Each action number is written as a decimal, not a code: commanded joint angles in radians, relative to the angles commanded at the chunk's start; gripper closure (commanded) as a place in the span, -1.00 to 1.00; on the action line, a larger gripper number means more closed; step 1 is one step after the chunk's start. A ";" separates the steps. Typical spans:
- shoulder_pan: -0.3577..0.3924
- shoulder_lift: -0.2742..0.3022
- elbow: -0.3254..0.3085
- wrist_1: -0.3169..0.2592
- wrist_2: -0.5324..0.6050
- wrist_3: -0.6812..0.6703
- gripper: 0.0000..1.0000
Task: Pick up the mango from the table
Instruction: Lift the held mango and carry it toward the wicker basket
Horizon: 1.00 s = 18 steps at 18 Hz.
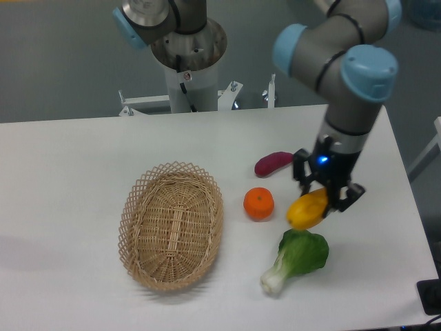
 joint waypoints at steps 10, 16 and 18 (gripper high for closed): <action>-0.074 0.026 0.006 0.000 -0.006 -0.131 0.20; -0.065 0.046 -0.002 0.000 -0.020 -0.129 0.20; -0.066 0.043 -0.002 0.000 -0.018 -0.131 0.20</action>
